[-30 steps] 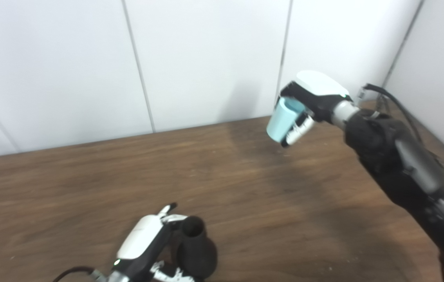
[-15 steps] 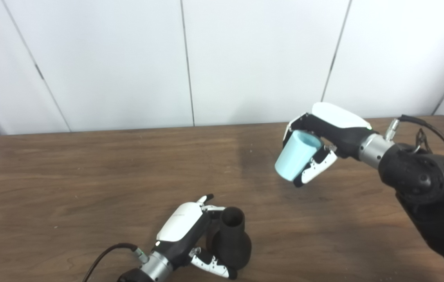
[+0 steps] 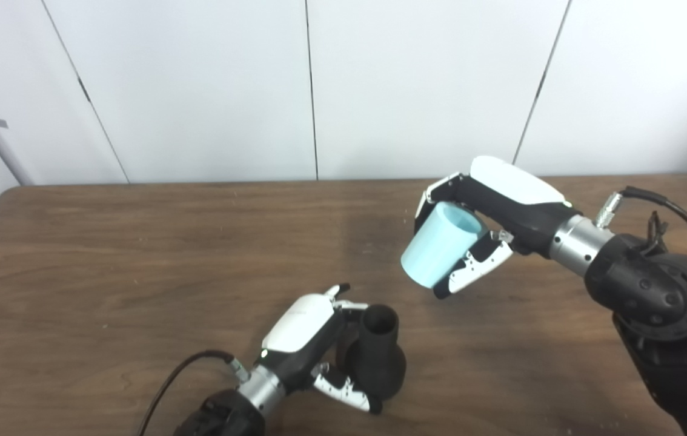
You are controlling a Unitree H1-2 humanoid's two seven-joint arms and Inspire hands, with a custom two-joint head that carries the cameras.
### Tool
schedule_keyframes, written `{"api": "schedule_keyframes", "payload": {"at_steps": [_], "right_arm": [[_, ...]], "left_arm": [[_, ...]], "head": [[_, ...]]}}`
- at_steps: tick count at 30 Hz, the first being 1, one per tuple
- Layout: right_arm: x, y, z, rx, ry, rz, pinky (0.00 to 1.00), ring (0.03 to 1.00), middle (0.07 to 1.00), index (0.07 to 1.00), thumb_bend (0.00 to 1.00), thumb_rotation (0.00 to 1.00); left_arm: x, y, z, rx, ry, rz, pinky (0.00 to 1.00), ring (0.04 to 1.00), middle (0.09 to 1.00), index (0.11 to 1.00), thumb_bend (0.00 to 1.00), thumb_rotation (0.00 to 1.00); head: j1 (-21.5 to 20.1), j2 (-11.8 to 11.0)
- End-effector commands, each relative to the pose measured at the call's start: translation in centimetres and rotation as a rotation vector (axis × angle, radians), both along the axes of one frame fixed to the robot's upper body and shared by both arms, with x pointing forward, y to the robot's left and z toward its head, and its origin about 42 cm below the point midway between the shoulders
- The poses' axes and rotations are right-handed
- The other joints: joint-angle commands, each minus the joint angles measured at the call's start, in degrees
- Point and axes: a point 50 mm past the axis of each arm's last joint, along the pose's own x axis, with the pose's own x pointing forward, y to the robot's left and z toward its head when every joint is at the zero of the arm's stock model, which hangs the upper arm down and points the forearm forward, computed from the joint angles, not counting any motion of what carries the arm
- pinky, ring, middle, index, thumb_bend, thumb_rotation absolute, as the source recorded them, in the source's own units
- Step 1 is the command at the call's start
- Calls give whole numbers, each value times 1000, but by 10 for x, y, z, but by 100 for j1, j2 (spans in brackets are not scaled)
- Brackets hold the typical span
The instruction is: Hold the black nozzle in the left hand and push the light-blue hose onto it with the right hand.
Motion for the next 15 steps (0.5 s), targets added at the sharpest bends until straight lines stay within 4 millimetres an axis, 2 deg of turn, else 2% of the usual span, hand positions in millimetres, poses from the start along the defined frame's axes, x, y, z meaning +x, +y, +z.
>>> {"api": "schedule_keyframes", "payload": {"at_steps": [1, 8, 15], "right_arm": [[-6, 4, 14, 20, -69, 9, 320, 426, 482, 480, 501, 0], [-9, 13, -2, 28, -33, 30, 316, 434, 486, 482, 501, 0], [-10, 11, 0, 30, 4, 59, 310, 432, 490, 489, 500, 0]], "left_arm": [[-5, 1, -17, 89, 86, -16, 1000, 719, 477, 490, 523, 0], [-7, 2, -16, 90, 96, -12, 1000, 721, 477, 490, 523, 0], [-3, 2, -14, 90, 97, -5, 1000, 721, 477, 490, 523, 0]], "head": [[4, 2], [25, 55], [28, 92]]}}
